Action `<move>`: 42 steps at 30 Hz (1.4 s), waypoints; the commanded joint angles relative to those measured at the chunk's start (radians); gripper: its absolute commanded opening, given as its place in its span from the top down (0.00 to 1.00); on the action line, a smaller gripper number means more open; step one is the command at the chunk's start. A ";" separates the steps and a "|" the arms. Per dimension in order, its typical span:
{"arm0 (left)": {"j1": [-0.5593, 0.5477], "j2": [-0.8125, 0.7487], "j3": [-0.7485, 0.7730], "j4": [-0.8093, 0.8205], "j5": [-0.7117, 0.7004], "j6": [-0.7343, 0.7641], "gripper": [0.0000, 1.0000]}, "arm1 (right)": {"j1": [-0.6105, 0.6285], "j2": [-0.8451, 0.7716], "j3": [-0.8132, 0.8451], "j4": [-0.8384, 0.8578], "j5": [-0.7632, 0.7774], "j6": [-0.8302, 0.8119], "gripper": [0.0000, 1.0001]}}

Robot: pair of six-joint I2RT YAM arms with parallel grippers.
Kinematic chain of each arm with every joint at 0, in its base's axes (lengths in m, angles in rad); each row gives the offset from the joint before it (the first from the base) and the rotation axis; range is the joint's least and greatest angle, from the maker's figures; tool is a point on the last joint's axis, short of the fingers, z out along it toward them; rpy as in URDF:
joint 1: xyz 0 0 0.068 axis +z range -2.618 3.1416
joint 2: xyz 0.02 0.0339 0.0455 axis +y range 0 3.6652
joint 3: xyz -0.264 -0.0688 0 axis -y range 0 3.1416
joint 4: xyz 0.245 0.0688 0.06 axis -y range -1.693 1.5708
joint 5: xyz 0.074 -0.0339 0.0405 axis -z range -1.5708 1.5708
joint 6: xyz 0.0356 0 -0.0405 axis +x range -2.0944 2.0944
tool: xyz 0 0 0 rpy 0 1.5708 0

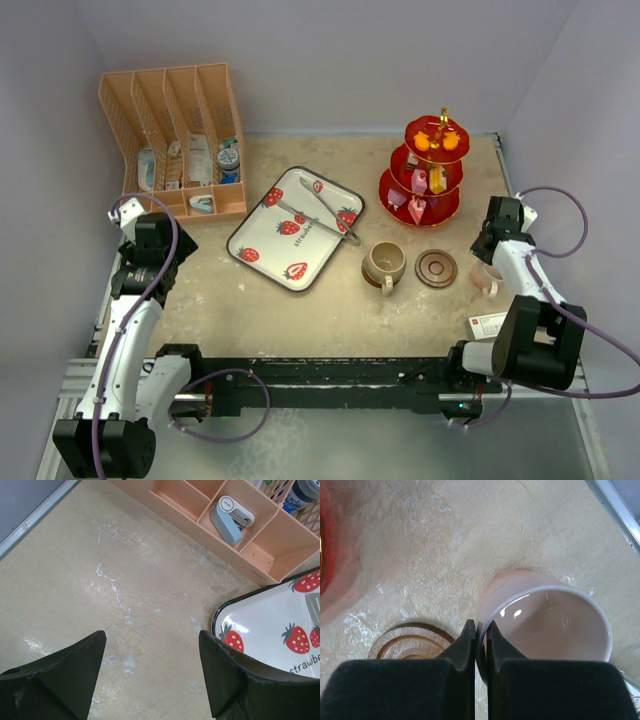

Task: Serve the afternoon tea
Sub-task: Pick up the cup at the center of the board, then place the cup on the coaster.

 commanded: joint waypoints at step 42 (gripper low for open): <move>-0.002 0.007 -0.004 0.038 0.006 0.013 0.27 | 0.396 0.005 0.117 -0.118 -0.012 0.114 1.00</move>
